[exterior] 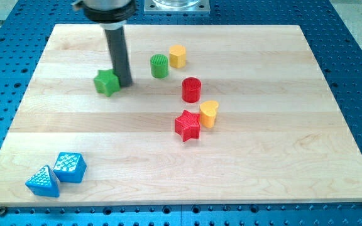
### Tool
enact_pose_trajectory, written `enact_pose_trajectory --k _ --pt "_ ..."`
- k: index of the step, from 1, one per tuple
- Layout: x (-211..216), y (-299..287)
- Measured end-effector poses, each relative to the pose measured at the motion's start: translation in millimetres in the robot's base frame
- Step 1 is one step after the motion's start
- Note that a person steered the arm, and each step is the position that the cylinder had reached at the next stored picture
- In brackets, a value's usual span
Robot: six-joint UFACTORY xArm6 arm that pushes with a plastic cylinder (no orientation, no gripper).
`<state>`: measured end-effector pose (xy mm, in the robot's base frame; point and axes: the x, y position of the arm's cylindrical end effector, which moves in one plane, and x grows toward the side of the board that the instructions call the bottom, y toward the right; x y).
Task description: Slide the green star vertically above the blue cube
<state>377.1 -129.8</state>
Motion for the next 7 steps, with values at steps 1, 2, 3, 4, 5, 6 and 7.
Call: enact_pose_trajectory --k 1,2,3,4,5,6,7 --pt "0.0 -59.5" --pt "6.5 -108.3" --pt "42.0 -133.8" --pt "82.3 -143.0" --pt "47.6 -120.1" --pt "32.2 -121.4" --pt "30.3 -122.4"
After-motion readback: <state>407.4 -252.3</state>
